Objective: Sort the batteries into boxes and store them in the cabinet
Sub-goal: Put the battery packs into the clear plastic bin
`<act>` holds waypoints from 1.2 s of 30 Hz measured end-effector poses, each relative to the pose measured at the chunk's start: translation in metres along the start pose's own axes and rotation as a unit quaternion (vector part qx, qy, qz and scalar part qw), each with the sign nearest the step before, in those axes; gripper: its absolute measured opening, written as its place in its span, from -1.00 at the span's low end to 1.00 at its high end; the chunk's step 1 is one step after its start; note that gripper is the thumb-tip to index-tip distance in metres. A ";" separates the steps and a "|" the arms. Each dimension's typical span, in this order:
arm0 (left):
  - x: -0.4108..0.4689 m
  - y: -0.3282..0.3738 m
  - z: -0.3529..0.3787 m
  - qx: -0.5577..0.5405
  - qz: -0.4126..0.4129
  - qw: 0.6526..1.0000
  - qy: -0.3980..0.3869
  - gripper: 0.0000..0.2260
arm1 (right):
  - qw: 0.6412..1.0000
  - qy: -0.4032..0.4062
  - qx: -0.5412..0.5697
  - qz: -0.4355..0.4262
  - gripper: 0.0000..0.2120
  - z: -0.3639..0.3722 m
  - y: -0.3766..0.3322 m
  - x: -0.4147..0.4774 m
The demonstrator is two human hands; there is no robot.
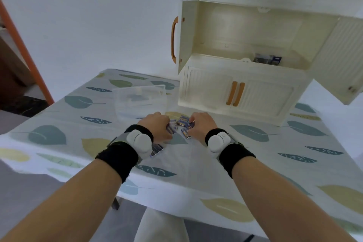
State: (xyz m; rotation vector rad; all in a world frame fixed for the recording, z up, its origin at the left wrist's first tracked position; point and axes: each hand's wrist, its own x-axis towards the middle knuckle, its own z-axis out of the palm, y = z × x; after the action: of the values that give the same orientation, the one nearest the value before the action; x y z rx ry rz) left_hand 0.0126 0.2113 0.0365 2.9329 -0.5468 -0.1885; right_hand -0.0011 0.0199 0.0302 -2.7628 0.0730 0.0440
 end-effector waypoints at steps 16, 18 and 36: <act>-0.018 -0.023 0.016 -0.020 0.012 0.999 -0.042 -0.55 | 0.998 -0.025 -0.040 0.035 -0.60 0.026 -0.012 0.006; -0.013 -0.025 -0.005 -0.059 0.026 0.998 0.001 -0.54 | 0.999 -0.024 -0.034 0.034 -0.62 0.024 -0.010 0.006; 0.083 -0.076 -0.104 0.003 -0.049 0.992 0.113 -0.66 | 0.997 0.071 0.037 0.014 -0.60 -0.005 -0.019 0.044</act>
State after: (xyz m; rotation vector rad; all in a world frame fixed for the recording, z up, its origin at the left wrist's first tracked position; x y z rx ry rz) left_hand 0.1313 0.2637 0.1177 2.9362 -0.3696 0.1332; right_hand 0.0445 0.0341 0.0399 -2.6869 0.1471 -0.1453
